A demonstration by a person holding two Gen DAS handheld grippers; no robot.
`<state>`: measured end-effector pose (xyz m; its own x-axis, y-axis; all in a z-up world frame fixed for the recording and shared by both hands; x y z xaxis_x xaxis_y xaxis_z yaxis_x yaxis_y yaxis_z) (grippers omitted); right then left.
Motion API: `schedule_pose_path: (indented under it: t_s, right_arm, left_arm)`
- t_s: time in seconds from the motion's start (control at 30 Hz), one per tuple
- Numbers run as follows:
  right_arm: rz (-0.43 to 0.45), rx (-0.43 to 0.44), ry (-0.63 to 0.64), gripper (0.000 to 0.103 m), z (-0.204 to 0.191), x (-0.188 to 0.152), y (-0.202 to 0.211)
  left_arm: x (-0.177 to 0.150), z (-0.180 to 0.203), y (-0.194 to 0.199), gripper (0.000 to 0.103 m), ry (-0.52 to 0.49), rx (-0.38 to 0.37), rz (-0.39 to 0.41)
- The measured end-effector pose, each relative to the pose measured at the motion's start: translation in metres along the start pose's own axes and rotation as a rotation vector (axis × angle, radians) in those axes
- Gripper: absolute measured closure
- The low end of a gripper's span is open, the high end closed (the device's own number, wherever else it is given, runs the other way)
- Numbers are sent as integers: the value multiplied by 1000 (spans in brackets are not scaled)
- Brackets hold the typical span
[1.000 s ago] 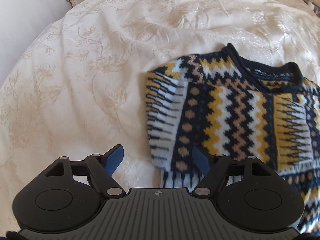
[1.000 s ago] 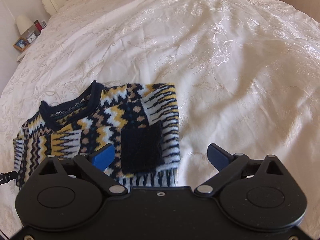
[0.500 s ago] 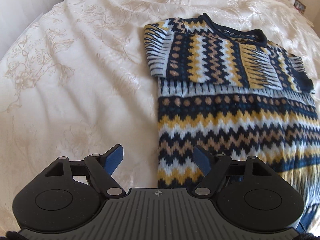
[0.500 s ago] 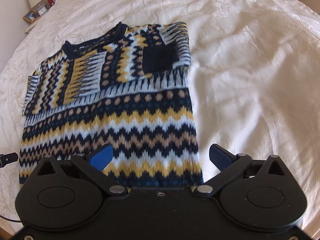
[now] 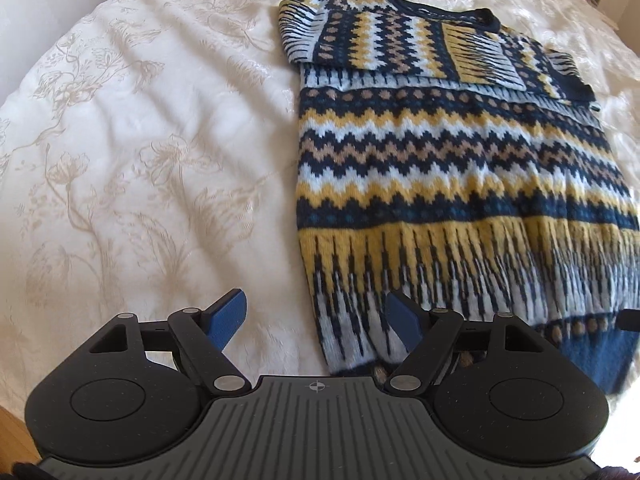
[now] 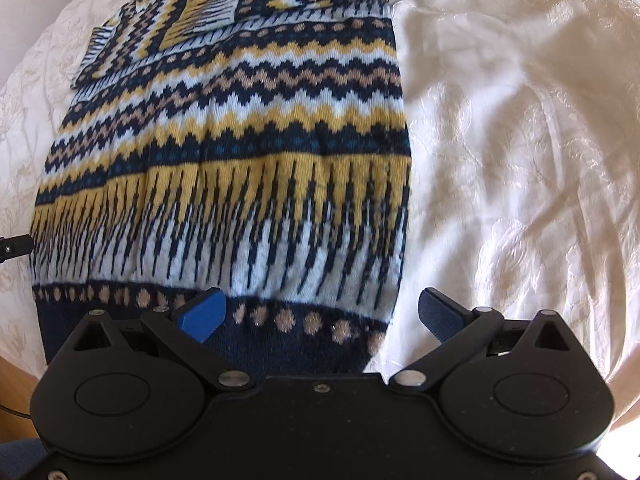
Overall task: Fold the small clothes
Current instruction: 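Move both grippers to the navy ribbed hem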
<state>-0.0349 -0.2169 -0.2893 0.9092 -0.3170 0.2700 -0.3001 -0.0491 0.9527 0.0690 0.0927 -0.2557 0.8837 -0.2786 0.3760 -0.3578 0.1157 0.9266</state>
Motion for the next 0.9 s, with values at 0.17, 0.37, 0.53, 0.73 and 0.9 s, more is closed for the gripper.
schedule_pose_path:
  t_s: [0.17, 0.37, 0.53, 0.73, 0.9]
  right_arm:
    - [-13, 9, 49, 1, 3, -19, -9]
    - [1, 37, 76, 1, 3, -27, -15]
    - [10, 60, 90, 1, 4, -28, -19]
    - [22, 69, 139, 0, 4, -34, -24]
    - [60, 85, 149, 0, 1, -33, -27]
  left_arm:
    - [-26, 18, 6, 27, -26, 0, 11]
    - [-46, 31, 5, 27, -16, -15, 14]
    - [-57, 40, -1, 27, -37, -21, 19]
    - [-65, 42, -14, 27, -29, -12, 9]
    - [-69, 44, -24, 25, -46, 4, 12]
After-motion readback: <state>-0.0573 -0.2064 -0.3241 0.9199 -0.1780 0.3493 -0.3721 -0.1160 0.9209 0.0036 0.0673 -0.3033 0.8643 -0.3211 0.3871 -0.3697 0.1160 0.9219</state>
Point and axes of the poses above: each gripper's, at about its wrist camera, not at the fingertips, and y roughly against the way its jaws point, z to its right, x to its top, the point moved 8 cm from there along -y, roughly the way its jaws point, and after that the axes turned 2 degrees about -x, right-handed, at the moved point
